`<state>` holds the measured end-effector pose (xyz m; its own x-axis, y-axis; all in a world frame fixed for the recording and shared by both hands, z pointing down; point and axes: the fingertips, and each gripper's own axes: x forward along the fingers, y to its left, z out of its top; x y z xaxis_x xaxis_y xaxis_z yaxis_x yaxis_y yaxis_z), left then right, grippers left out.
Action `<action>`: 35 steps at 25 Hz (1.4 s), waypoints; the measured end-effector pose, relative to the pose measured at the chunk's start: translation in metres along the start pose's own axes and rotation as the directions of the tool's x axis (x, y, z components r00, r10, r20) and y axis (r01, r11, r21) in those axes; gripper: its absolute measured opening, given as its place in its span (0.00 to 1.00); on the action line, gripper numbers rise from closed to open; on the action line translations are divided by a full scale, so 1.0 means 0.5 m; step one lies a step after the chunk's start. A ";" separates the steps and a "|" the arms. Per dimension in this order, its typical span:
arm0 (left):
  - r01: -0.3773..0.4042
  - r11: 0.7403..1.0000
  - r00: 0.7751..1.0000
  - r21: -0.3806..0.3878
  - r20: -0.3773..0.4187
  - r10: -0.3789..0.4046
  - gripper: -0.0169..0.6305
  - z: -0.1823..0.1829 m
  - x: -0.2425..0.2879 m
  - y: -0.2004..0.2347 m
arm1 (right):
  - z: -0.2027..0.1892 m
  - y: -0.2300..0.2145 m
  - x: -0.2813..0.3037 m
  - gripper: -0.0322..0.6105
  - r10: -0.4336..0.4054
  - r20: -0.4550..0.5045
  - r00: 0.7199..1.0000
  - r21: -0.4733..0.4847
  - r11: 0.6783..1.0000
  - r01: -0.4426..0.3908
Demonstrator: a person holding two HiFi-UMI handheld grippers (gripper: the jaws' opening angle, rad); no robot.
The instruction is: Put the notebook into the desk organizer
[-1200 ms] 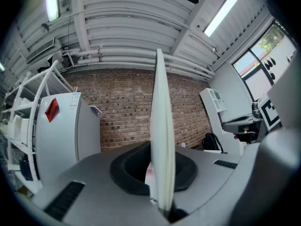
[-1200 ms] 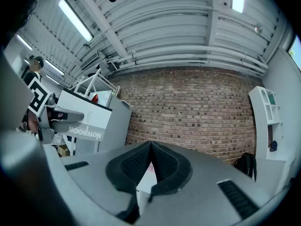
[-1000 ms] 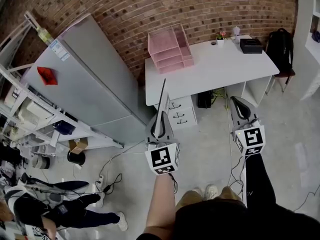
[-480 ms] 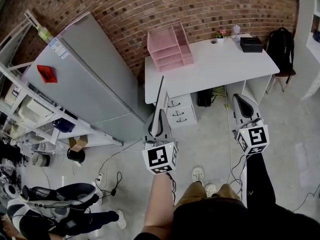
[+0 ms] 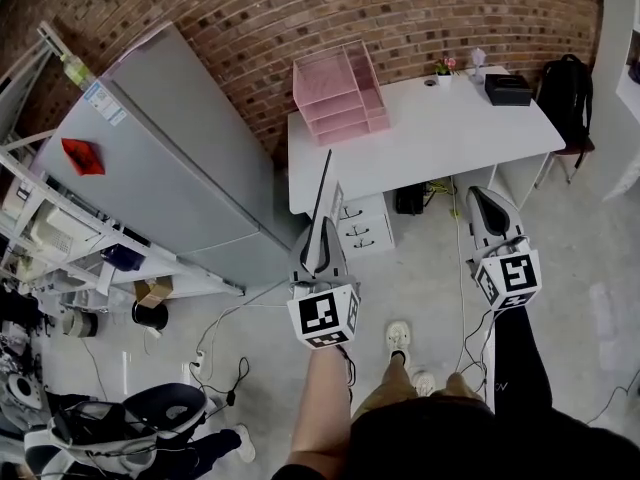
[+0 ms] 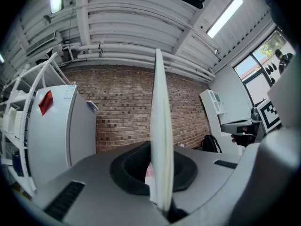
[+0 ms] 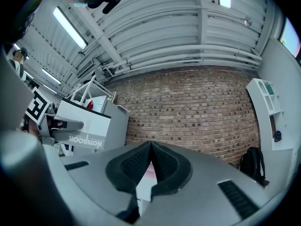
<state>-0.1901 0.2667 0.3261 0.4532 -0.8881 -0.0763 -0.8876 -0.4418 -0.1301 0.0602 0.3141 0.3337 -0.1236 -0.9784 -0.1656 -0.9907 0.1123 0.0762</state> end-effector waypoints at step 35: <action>0.108 0.994 0.994 -0.032 0.032 -0.107 0.06 -0.033 0.484 0.192 | -0.039 -0.073 0.458 0.08 -0.124 0.020 0.992 -0.049 0.991 0.125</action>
<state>-0.1670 0.0073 0.3113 0.5481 -0.8311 -0.0940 -0.8356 -0.5390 -0.1059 0.0693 0.0827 0.3122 -0.0009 -0.9811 -0.1934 -0.9945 -0.0194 0.1030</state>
